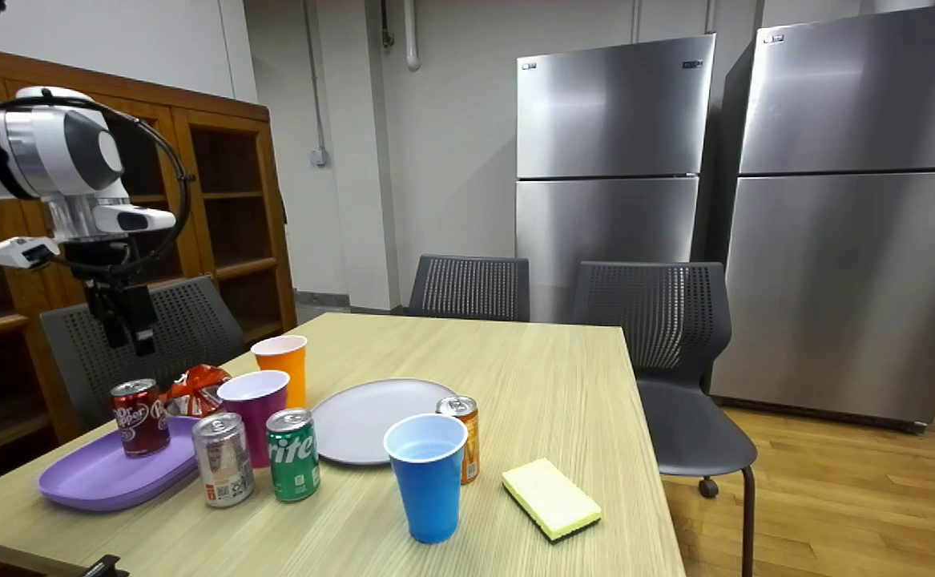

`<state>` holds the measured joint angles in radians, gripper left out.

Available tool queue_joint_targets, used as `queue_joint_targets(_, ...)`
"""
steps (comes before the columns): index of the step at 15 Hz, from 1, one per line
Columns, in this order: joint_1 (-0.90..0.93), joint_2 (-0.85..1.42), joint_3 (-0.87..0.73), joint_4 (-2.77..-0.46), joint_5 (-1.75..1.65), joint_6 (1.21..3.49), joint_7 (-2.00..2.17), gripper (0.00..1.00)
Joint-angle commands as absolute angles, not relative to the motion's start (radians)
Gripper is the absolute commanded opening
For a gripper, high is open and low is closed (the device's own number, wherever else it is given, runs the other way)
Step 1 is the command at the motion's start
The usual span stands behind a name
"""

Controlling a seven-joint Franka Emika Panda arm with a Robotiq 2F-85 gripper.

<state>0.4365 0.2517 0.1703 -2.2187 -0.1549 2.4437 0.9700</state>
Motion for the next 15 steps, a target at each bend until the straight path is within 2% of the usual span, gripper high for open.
queue_joint_targets(1, 0.397, 0.095, 0.198, -2.336, -0.156, 2.41, 0.846, 1.0)
queue_joint_targets(12, 0.317, -0.228, 0.224, -2.589, -0.128, 2.333, 0.35, 1.0)
queue_joint_targets(14, 0.303, -0.26, 0.225, -2.616, -0.14, 2.31, 0.32, 1.0)
queue_joint_targets(15, 0.297, -0.189, 0.238, -2.569, -0.133, 2.343, 0.368, 1.0)
